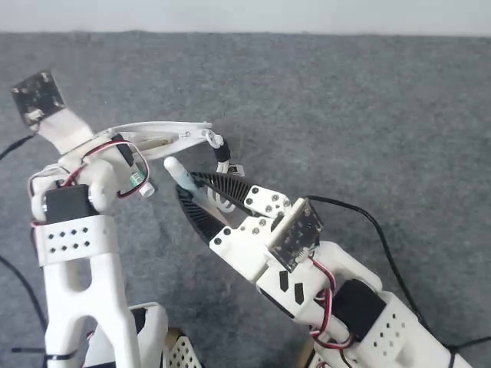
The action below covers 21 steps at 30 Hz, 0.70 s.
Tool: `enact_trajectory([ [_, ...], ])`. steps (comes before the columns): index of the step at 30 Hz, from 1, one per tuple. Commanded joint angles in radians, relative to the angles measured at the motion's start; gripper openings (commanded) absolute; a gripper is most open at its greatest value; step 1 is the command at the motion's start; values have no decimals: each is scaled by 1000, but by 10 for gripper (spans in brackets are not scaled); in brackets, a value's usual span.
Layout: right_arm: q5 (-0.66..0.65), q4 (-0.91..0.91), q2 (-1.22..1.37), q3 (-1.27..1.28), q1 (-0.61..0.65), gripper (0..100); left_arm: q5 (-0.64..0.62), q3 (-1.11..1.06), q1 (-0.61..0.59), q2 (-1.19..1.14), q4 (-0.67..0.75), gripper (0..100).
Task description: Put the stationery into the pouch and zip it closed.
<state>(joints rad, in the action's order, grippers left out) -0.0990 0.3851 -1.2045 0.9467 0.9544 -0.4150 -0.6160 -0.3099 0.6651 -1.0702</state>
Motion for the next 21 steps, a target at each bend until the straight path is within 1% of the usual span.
enact_trajectory([
  [1,-2,-62,-27,-18,2,6,-12,8,-3,14,29,12],
  [6,-2,-81,-19,-52,4,6,-12,8,-3,14,29,12],
  [18,0,-84,-15,-249,7,6,-12,8,-2,14,29,12],
  [21,-6,-125,4,-292,41,6,-12,8,-2,14,29,12],
])
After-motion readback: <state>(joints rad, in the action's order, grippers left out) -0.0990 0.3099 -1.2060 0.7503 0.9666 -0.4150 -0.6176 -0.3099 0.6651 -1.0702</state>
